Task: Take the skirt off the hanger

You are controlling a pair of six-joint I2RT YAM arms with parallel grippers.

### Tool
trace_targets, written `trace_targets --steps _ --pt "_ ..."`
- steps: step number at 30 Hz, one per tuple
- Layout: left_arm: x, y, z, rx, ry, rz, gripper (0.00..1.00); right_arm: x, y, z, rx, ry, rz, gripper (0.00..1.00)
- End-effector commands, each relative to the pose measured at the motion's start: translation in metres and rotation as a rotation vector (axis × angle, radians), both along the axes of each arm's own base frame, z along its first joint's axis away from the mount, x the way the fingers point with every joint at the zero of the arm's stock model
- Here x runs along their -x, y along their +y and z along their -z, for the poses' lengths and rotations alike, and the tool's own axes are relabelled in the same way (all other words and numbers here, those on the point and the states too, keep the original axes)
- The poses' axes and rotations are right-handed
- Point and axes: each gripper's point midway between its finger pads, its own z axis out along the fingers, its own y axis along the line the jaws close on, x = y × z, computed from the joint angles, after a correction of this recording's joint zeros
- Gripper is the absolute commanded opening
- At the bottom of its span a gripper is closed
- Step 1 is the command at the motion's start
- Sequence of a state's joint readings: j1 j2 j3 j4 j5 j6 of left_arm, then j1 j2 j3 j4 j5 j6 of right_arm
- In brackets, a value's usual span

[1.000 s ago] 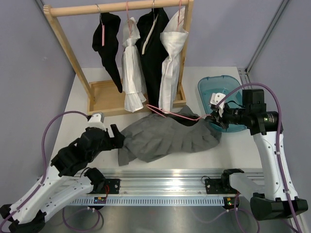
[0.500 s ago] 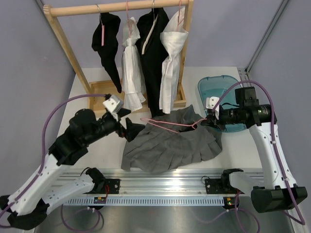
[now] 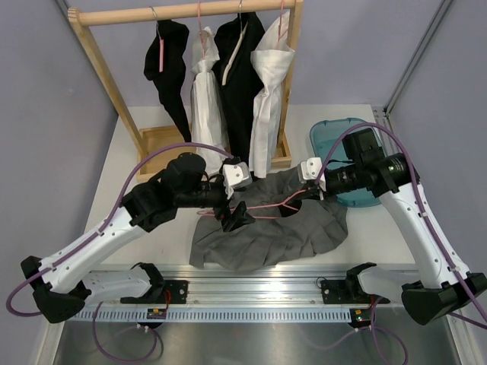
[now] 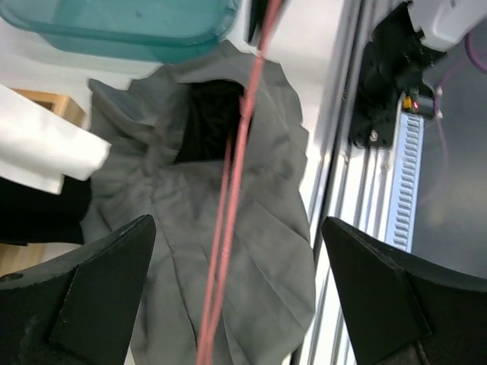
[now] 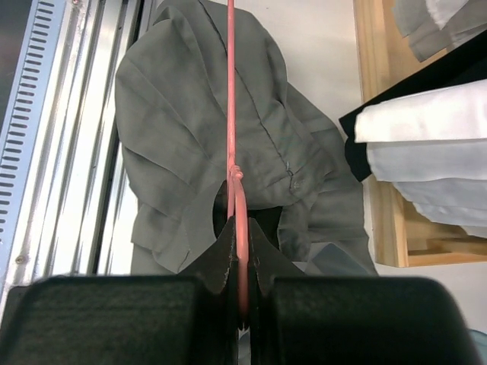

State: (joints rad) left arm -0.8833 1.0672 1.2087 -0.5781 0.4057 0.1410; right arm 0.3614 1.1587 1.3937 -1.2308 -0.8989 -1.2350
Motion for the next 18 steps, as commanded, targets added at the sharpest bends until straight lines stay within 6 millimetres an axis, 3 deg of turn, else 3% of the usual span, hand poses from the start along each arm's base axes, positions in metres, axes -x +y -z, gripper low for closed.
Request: trace_targets --steps 1,5,13,18 --pt "0.016 0.007 -0.004 -0.017 -0.022 0.073 0.94 -0.008 0.002 -0.015 0.005 -0.084 -0.022 0.0" --pt "0.026 0.02 -0.001 -0.021 -0.024 0.073 0.95 -0.01 0.001 -0.011 0.023 -0.08 -0.036 0.0" --pt "0.017 0.045 0.06 -0.202 -0.014 -0.003 0.95 -0.004 0.003 -0.028 -0.002 -0.102 -0.061 0.0" --pt "0.004 0.05 0.073 -0.245 -0.034 -0.065 0.94 -0.001 0.003 -0.03 -0.007 -0.1 -0.068 0.0"
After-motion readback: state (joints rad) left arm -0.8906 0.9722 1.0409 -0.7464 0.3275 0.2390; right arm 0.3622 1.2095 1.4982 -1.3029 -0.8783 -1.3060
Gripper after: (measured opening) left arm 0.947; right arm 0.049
